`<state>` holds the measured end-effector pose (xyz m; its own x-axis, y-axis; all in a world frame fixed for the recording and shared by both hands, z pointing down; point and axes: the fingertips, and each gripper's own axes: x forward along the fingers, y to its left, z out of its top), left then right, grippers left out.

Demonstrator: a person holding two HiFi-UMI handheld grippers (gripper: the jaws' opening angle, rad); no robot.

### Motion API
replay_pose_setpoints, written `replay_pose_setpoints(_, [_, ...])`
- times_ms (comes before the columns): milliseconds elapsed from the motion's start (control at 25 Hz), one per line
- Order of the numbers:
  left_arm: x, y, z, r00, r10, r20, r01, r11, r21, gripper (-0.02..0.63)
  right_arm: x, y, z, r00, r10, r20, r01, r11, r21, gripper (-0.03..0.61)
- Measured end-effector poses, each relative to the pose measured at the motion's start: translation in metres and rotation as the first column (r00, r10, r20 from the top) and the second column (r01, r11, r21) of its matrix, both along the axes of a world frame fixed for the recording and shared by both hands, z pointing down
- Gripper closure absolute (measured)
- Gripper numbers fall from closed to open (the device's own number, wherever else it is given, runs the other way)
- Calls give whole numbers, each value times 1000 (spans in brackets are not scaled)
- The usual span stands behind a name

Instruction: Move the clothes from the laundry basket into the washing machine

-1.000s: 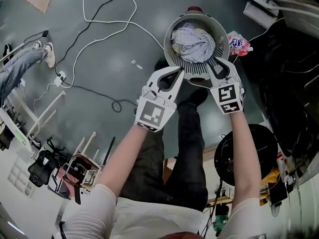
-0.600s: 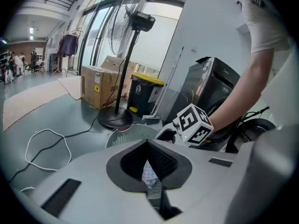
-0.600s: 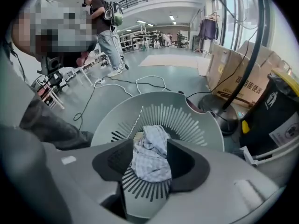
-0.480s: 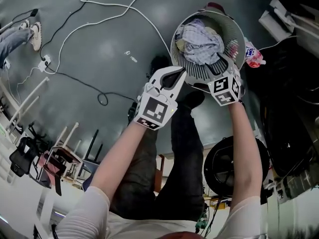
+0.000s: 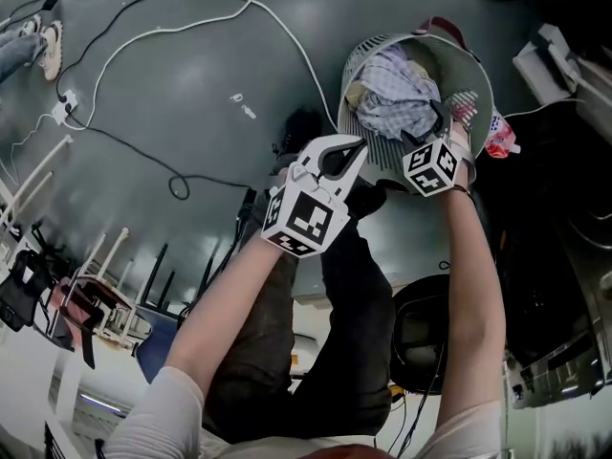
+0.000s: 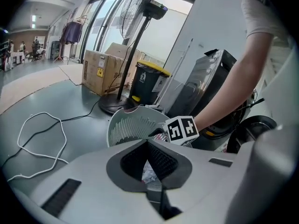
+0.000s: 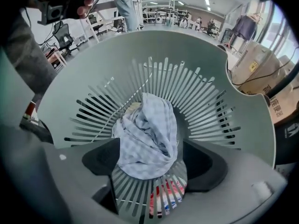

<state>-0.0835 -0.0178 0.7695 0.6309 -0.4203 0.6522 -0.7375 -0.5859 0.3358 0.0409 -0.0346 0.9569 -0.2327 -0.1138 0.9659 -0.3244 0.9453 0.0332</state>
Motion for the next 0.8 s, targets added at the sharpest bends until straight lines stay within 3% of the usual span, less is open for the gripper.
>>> replay_pose_setpoints(240, [-4,1,19,999,-21,-28,20,1000,-21,607,-5,-4,43,992,-126,-24,124,990,-64,95])
replay_pose_setpoints(520, [-11,10,34,999,-10,-44,8,999,-37,607,-11,20,83,948,-314,-48,303,938,-167,9])
replay_pose_setpoints(680, [-19,8,40,999,-24,-47,22,999,-42,607,-9,29,102,934,-349,-73,337,931,-141,-29])
replay_pose_setpoints(800, [-23,11,46,999,-28,-45,26,998,-52,607,-4,26,119,902,-400,-163,392,917,-78,-29])
